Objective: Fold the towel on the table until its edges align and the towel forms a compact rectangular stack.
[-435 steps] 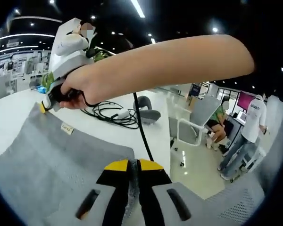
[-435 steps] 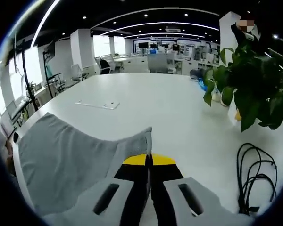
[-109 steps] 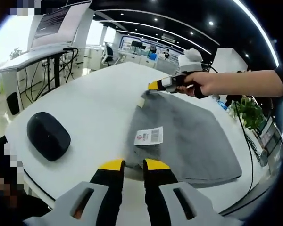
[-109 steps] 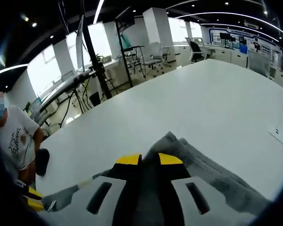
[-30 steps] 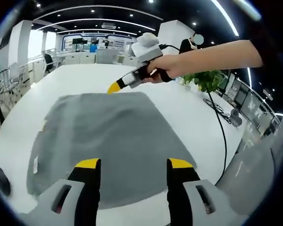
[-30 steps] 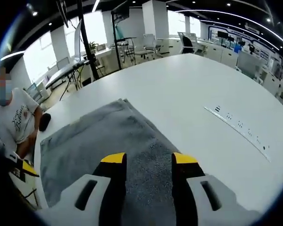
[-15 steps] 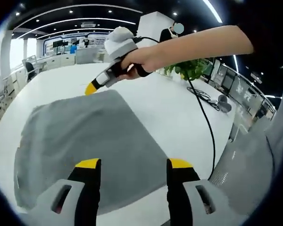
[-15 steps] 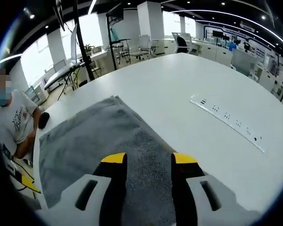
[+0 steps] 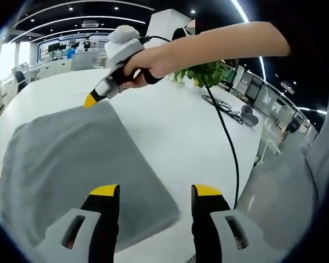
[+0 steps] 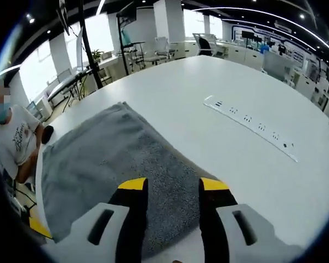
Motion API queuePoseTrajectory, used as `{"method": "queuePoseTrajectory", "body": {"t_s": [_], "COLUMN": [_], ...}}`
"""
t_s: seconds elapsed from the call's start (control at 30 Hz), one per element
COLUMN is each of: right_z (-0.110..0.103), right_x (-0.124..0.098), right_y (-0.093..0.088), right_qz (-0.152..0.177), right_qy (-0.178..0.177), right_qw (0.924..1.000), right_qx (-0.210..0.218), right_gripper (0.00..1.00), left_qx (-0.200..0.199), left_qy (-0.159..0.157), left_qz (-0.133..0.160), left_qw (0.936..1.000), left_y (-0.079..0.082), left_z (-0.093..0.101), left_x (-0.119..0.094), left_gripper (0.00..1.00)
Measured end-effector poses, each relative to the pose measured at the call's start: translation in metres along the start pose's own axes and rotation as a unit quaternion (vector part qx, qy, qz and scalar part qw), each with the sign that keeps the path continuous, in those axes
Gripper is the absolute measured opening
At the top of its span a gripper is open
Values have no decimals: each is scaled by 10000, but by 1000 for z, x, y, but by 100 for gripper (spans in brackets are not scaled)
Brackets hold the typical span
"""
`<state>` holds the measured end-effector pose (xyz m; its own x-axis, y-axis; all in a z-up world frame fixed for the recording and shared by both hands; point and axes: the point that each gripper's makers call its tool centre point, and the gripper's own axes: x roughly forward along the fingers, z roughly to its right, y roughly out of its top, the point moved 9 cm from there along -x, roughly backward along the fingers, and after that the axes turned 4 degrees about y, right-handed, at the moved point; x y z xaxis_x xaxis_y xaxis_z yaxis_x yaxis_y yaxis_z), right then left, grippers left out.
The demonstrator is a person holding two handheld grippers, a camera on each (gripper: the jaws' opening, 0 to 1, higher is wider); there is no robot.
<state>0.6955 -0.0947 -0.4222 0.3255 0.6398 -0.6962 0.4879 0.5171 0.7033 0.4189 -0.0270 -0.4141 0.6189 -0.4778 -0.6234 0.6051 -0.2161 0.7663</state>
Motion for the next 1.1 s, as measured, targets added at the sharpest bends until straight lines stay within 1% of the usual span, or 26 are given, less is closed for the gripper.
{"method": "queuePoseTrajectory", "body": {"t_s": [0.07,0.2,0.3,0.4,0.5,0.57,0.6,0.73,0.83,0.93,1.0,1.07,1.1], "right_z": [0,8,11,14,15,14,17,18,17,18,21,21,21], "right_x": [-3,-7,-8,-10,-9,-10,-9,-9,-9,-9,-9,-9,-10], "right_y": [-2,-7,-12,-17,-23,-25,-25,-26,-29,-31,-31,-33,-33], "right_qz": [2,4,-55,-91,-147,-199,-206,-216,-245,-241,-208,-215,-215], "right_qy": [-14,-69,-113,-155,-152,-147,-187,-184,-181,-209,-269,-252,-245], "right_qw": [10000,10000,9999,9997,9996,9995,9994,9991,9991,9990,9989,9987,9987], "right_qx": [-4,52,93,139,189,217,227,315,309,314,308,380,404], "right_gripper": [35,35,35,35,35,35,35,35,35,33,30,30,30], "left_qx": [35,117,82,109,147,158,141,157,134,108,162,217,219], "left_qy": [-40,-102,-63,-119,-140,-169,-198,-200,-202,-216,-252,-254,-266], "left_qz": [-32,-131,-207,-284,-359,-359,-351,-454,-506,-493,-529,-572,-581], "left_qw": [10000,9998,9997,9995,9991,9991,9991,9986,9984,9985,9981,9978,9977], "left_y": [-1,0,-1,-5,-5,-8,-8,-14,-14,-12,-13,-15,-13], "left_z": [2,5,5,5,8,9,9,9,13,18,19,18,21], "left_x": [3,9,12,17,18,20,21,23,22,21,23,25,27], "left_gripper": [52,51,51,51,50,50,50,49,49,47,46,46,46]}}
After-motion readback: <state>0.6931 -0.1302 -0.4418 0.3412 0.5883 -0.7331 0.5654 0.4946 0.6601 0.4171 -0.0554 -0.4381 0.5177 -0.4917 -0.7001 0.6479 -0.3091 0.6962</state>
